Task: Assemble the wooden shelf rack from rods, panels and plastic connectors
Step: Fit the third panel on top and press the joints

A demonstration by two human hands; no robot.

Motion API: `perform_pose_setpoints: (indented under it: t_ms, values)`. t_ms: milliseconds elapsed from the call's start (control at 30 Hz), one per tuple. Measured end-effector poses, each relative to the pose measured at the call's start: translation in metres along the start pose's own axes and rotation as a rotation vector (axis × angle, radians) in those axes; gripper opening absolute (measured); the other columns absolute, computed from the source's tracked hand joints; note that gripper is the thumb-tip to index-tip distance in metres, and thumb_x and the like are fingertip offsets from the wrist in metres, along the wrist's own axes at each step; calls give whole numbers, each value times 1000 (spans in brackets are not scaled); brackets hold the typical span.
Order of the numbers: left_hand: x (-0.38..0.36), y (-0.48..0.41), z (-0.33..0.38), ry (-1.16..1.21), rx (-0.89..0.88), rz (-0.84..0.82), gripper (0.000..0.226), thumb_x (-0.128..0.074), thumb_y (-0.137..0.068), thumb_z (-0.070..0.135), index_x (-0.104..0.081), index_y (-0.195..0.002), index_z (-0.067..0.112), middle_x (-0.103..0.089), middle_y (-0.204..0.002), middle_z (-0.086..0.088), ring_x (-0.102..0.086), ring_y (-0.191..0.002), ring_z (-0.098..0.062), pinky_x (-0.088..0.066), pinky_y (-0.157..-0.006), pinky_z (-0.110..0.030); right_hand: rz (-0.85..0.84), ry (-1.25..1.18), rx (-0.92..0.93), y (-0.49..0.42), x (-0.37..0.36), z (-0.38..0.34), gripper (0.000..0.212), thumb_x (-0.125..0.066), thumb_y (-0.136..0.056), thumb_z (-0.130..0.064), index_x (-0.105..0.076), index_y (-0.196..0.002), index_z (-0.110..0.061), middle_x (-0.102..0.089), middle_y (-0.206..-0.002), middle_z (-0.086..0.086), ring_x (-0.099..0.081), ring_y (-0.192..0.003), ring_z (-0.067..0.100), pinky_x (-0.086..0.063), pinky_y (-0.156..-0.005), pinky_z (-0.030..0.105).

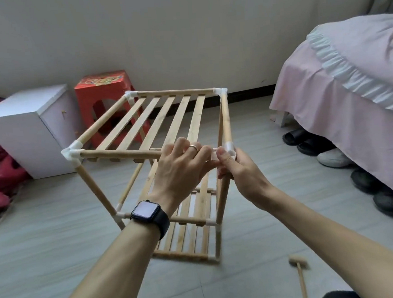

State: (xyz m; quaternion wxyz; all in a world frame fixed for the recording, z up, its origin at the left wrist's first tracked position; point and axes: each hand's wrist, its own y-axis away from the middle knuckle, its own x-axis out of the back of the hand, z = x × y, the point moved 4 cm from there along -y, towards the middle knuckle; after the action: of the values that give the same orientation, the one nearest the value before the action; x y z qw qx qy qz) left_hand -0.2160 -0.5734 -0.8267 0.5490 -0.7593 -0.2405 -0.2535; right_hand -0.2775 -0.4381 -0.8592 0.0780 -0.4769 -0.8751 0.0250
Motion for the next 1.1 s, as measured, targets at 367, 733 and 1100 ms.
perform_pose_setpoints:
  t_ms: [367, 733, 1100]
  values:
    - [-8, -2, 12, 179, 67, -1, 38, -54, -98, 44, -67, -110, 10, -68, -88, -3, -53, -89, -23, -43, -73, -38, -36, 62, -49, 1, 7, 0, 64, -41, -92, -67, -47, -122, -11, -56, -97, 3, -60, -85, 9, -50, -83, 27]
    - [6, -11, 8, 417, 290, 3, 34, -82, -79, 38, -78, -98, 10, -76, -78, 0, -57, -77, -20, -51, -64, -42, -33, 93, -43, -1, 6, 0, 57, -40, -99, -62, -46, -124, -11, -55, -101, 3, -57, -88, 8, -51, -95, 33]
    - [13, -4, 4, 352, 296, -125, 41, -70, -86, 55, -68, -107, 20, -70, -93, 8, -49, -95, -16, -35, -79, -33, -98, 149, -59, 2, -13, -7, 60, -22, -99, -70, -47, -134, -28, -57, -119, -9, -56, -109, 0, -38, -98, 23]
